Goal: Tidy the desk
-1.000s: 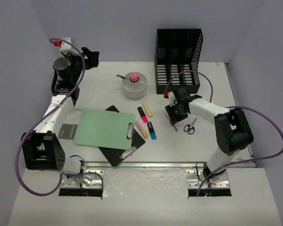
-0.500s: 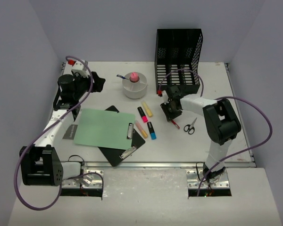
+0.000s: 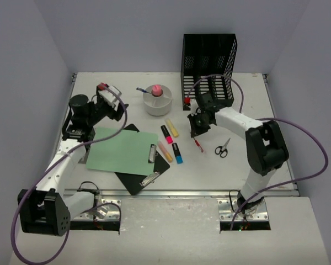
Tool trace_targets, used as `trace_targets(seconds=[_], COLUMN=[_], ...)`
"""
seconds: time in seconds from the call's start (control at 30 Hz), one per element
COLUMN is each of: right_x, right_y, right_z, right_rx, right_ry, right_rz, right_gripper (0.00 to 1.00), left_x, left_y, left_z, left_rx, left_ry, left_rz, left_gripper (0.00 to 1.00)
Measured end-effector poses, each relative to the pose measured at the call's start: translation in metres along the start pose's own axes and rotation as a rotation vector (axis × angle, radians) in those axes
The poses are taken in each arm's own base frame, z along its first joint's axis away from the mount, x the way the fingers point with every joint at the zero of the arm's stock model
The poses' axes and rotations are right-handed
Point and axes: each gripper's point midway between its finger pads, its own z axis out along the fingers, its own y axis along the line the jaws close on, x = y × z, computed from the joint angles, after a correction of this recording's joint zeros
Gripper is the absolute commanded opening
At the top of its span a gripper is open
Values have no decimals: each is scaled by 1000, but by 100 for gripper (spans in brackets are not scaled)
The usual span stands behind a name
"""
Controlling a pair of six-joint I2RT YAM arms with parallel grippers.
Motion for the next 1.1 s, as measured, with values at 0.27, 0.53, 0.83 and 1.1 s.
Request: trace_targets(seconds=[0.27,0.53,0.83,1.1], right_x=[-60,-45,-36,-30], right_y=[74,97,118,124], right_z=[-95,-87,-93,-94], right_rx=[-327,-431,-527,-552], right_ry=[-260,-98,20,55], right_rz=[120,472,661,687], right_gripper=[1,1,1,1], left_x=[78,35,51,43], left_y=[-151,-243,-300,-310], left_z=[-18,-21,-14,-2], left_rx=[462,664,827,827], left_ry=[-46,-340,-419,-448], left_rz=[685,997,1165,1208], left_gripper=[66,58,55,54])
